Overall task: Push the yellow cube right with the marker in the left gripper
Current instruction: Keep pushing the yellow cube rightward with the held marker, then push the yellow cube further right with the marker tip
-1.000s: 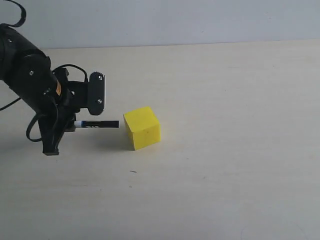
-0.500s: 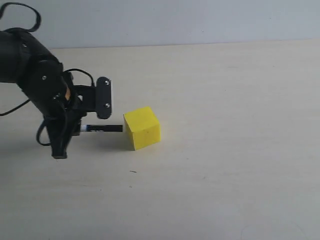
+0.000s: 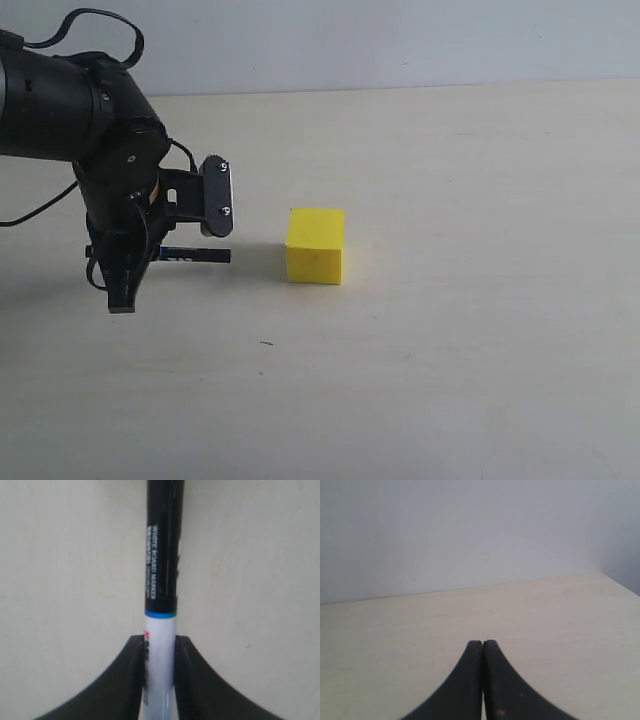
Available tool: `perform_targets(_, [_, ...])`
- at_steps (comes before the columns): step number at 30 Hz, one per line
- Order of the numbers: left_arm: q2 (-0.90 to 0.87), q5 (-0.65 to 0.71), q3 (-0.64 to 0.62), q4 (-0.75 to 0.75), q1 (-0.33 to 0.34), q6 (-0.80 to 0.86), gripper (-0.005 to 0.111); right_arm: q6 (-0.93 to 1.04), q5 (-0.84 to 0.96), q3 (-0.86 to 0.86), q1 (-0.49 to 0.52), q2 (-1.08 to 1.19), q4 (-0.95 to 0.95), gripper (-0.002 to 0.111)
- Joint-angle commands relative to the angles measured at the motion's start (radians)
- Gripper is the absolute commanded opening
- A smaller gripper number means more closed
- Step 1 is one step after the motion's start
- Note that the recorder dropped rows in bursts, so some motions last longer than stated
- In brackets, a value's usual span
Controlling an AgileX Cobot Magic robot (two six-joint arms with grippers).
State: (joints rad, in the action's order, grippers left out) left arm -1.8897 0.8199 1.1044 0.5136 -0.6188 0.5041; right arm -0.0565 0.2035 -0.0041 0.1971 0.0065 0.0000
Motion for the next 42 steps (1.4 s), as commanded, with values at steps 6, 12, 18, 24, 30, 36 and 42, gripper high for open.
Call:
perform_targets(6, [0.002, -0.076, 0.008, -0.038, 0.001, -0.017, 0.0, 0.002, -0.005, 0.004, 0.008, -0.006, 0.0, 0.0])
perform_targets(12, [0.0, -0.164, 0.008, -0.111, -0.037, -0.011, 0.0, 0.002, -0.005, 0.004, 0.008, -0.006, 0.0, 0.0])
perform_targets(18, [0.0, -0.155, 0.009, -0.099, -0.118, -0.006, 0.0, 0.002, -0.005, 0.004, 0.008, -0.006, 0.0, 0.0])
perform_targets(24, [0.0, -0.085, 0.011, -0.057, -0.116, -0.021, 0.0, 0.002, -0.005, 0.004, 0.008, -0.006, 0.0, 0.0])
perform_targets(30, [0.0, -0.109, 0.011, -0.046, -0.114, -0.044, 0.0, 0.002, -0.005, 0.004, 0.008, -0.006, 0.0, 0.0])
perform_targets(36, [-0.009, -0.261, 0.018, -0.023, -0.114, -0.076, 0.0, 0.002, -0.005, 0.004, 0.008, -0.006, 0.0, 0.0])
perform_targets(42, [-0.013, -0.199, 0.062, -0.014, -0.113, -0.116, 0.0, 0.002, -0.005, 0.004, 0.008, -0.006, 0.0, 0.0])
